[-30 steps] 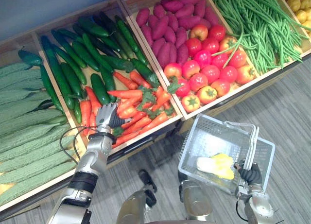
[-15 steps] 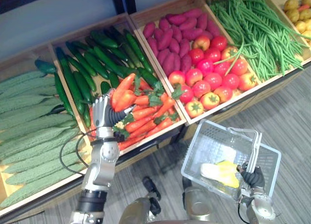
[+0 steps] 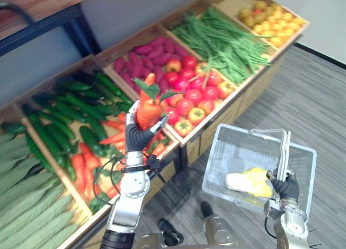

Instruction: Pick vegetable in the basket

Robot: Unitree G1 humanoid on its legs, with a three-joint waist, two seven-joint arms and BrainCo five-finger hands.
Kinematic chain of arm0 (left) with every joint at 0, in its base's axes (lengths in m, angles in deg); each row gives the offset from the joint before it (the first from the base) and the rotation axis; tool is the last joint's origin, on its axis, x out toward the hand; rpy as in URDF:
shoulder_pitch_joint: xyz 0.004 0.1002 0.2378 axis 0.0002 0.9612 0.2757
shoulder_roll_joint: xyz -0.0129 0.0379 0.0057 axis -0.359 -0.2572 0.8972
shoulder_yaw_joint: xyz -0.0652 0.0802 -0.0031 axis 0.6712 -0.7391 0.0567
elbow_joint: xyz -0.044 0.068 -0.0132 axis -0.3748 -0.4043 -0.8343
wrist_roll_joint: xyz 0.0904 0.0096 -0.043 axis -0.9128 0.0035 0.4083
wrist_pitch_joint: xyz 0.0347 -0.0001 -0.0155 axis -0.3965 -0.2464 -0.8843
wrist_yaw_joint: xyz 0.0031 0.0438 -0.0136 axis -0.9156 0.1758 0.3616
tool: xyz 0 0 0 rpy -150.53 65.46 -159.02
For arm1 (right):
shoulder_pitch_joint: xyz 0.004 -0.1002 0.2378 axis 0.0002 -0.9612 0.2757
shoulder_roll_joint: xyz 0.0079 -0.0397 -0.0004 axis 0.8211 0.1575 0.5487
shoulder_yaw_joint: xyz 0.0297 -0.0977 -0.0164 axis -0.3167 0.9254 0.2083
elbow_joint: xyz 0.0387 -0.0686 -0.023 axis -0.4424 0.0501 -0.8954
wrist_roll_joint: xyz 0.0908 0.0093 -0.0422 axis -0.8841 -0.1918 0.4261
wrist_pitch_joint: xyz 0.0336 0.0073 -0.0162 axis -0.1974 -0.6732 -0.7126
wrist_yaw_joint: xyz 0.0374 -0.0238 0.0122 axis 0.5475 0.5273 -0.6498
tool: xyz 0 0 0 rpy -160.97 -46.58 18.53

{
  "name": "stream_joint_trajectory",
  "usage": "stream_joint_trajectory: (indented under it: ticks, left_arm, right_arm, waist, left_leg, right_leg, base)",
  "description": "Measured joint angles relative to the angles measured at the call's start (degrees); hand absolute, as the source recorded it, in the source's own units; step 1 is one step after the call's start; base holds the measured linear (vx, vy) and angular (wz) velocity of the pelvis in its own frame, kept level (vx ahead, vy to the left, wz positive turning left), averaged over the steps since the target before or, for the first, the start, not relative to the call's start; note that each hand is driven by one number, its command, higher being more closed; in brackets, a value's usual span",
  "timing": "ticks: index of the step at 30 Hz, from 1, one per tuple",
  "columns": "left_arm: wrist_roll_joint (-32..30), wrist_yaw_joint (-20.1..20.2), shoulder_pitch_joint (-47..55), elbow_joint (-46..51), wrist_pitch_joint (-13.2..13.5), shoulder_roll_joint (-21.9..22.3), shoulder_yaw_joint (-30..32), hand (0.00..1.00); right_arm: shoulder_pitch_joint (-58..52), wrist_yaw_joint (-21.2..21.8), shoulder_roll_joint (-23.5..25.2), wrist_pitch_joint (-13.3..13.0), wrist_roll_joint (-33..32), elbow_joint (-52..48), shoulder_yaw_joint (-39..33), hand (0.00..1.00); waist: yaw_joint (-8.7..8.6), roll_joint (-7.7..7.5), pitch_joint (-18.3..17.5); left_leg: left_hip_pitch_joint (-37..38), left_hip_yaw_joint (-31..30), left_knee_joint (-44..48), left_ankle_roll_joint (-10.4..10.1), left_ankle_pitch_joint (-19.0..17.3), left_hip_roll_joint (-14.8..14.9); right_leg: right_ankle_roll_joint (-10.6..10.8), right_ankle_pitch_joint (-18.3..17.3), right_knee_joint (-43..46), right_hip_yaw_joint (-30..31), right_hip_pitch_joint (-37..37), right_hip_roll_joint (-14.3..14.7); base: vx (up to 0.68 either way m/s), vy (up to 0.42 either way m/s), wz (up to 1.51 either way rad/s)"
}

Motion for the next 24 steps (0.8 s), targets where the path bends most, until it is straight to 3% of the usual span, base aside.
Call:
stream_joint_trajectory:
  ticks: [1, 2, 5, 6, 7, 8, 9, 10, 11, 14, 15, 16, 18, 20, 24]
  left_arm:
    - [0.02, -0.02, -0.82, -0.34, 0.14, 0.00, -0.08, 1.00]
    - [0.17, -0.06, -2.07, -2.06, 0.40, 0.22, 0.13, 1.00]
    - [0.52, 0.31, -4.57, -6.74, 0.42, 1.22, -0.05, 1.00]
    - [0.86, 0.43, -5.24, -8.67, 0.51, 1.35, -0.71, 1.00]
    - [1.28, 0.63, -6.16, -10.77, 0.53, 1.45, -1.89, 1.00]
    - [1.44, 0.82, -6.25, -11.26, 0.53, 1.46, -2.34, 1.00]
    - [1.73, 0.98, -6.32, -11.89, 0.62, 1.45, -3.98, 1.00]
    - [1.73, 1.03, -6.57, -12.12, 0.77, 1.60, -4.73, 1.00]
    - [1.73, 1.03, -6.71, -12.59, 1.14, 1.67, -5.82, 1.00]
    - [1.81, 0.94, -6.75, -13.76, 1.22, 1.88, -7.03, 1.00]
    - [2.19, 0.69, -6.78, -13.82, 1.24, 2.50, -7.21, 1.00]
    - [2.26, 0.08, -6.91, -14.07, 1.25, 3.56, -7.24, 1.00]
    - [2.68, -0.19, -6.89, -16.28, 1.53, 3.74, -7.78, 1.00]
    - [3.47, -0.13, -7.37, -17.06, 1.50, 2.88, -9.52, 1.00]
    - [3.74, -0.08, -8.13, -18.61, 1.31, 2.77, -11.69, 1.00]
  right_arm:
    - [1.10, 0.03, -0.08, 0.01, 0.00, 0.01, 0.32, 1.00]
    - [2.11, 0.14, -0.50, 0.00, 0.01, 0.03, 1.03, 1.00]
    - [4.00, 0.36, -1.85, 0.09, 0.01, 0.11, 3.10, 1.00]
    - [4.71, 0.37, -3.10, 0.03, -0.03, 0.10, 4.99, 1.00]
    - [5.32, 0.26, -4.38, -0.11, -0.10, 0.10, 6.73, 1.00]
    - [5.84, 0.17, -4.86, -0.11, -0.16, 0.09, 7.52, 1.00]
    - [7.03, 0.05, -5.52, -0.34, -0.29, 0.09, 9.46, 1.00]
    - [7.51, 0.03, -5.85, -0.41, -0.29, 0.09, 10.06, 1.00]
    - [8.62, 0.21, -5.88, -0.42, -0.29, 0.10, 11.45, 1.00]
    - [9.55, 0.30, -5.69, -0.41, -0.50, 0.62, 15.21, 1.00]
    - [9.69, 0.35, -5.78, -0.40, -0.54, 0.73, 16.53, 1.00]
    - [9.74, 0.36, -6.83, -0.40, -0.57, 0.75, 17.62, 1.00]
    - [9.25, 0.55, -6.06, -0.14, -0.65, 1.76, 18.41, 1.00]
    - [8.87, 1.40, -4.21, -0.15, -1.53, 1.72, 19.19, 1.00]
    - [8.23, 1.89, -3.60, -0.03, -2.46, 1.77, 20.73, 1.00]
  waist:
    - [-0.03, -0.03, -0.12]
    - [-0.58, 0.58, -0.49]
    - [-1.10, 1.48, -0.77]
    - [-1.15, 2.25, -1.20]
    - [-1.23, 3.08, -1.64]
    - [-1.28, 3.22, -1.74]
    - [-1.07, 3.33, -1.99]
    - [-1.03, 3.30, -1.98]
    - [-0.35, 3.21, -1.97]
    - [1.56, 2.48, -1.57]
    - [2.05, 3.35, -2.00]
    - [1.99, 5.50, -2.70]
    - [1.99, 4.62, -3.63]
    - [1.44, 2.08, -4.89]
    - [1.62, 1.95, -5.07]
  left_leg:
    - [0.92, 2.59, 1.67, -0.50, -0.10, 0.81]
    - [1.60, 4.66, 4.34, -1.00, -0.10, 2.32]
    - [4.75, 5.37, 12.58, -0.94, -1.52, 8.28]
    - [5.23, 3.16, 18.25, -0.20, -1.56, 12.18]
    - [5.01, -2.97, 23.24, 1.70, -0.35, 14.96]
    - [4.32, -7.47, 25.29, 2.88, 0.91, 15.42]
    - [1.78, -19.68, 27.24, 0.23, -0.95, 13.39]
    - [0.29, -23.67, 26.90, -1.00, -2.86, 11.44]
    - [-2.39, -29.66, 25.44, -0.37, -5.89, 7.79]
    - [-7.38, -39.83, 18.01, 0.31, -7.27, 0.67]
    - [-8.88, -43.57, 10.64, -0.70, -4.71, -2.06]
    - [-9.88, -46.09, 1.72, -0.76, 6.40, -2.11]
    - [-7.51, -44.91, 0.79, -1.33, 5.60, -3.21]
    - [-4.45, -43.35, -6.86, 0.13, 8.46, -6.70]
    - [-1.85, -42.47, -13.24, 0.33, 10.46, -8.21]
  right_leg:
    - [0.23, 3.30, 0.89, -6.01, 0.49, -1.80]
    - [2.74, 3.47, 0.87, -5.87, -0.13, -0.56]
    - [4.29, 2.60, 0.65, 0.05, -0.14, 4.01]
    - [4.61, 2.05, -0.29, 2.70, 0.73, 6.97]
    - [4.65, 1.96, -1.97, 5.55, 2.02, 9.80]
    - [4.64, 1.97, -2.97, 6.97, 2.88, 10.85]
    - [4.51, 2.15, -5.49, 10.36, 4.69, 11.67]
    - [4.31, 1.98, -6.30, 11.74, 5.08, 11.67]
    - [4.38, 2.07, -7.48, 14.83, 5.71, 11.52]
    - [6.79, 3.55, -9.18, 19.50, 8.44, 10.01]
    - [7.98, 3.88, -9.24, 21.18, 8.70, 9.62]
    - [9.93, 3.70, -9.37, 22.65, 8.84, 11.41]
    - [11.36, 4.92, -10.85, 25.48, 9.79, 10.50]
    - [12.32, 5.33, -14.04, 26.90, 10.24, 8.51]
    - [12.70, 5.59, -15.93, 29.25, 10.26, 8.58]
  base:
    - [0.17, -0.103, -1.44]
    - [0.19, -0.127, -1.36]
    - [0.18, -0.152, -1.40]
    - [0.21, -0.106, -1.64]
    - [0.17, -0.074, -1.51]
    - [0.17, 0.022, -1.55]
    - [0.13, 0.058, -1.15]
    - [0.18, 0.097, -1.32]
    - [0.12, 0.114, -0.85]
    - [0.12, 0.155, -0.97]
    - [0.09, 0.210, -0.78]
    - [0.09, 0.232, -0.84]
    - [0.14, 0.234, -0.53]
    - [0.11, 0.197, -0.16]
    - [0.03, 0.060, -0.13]
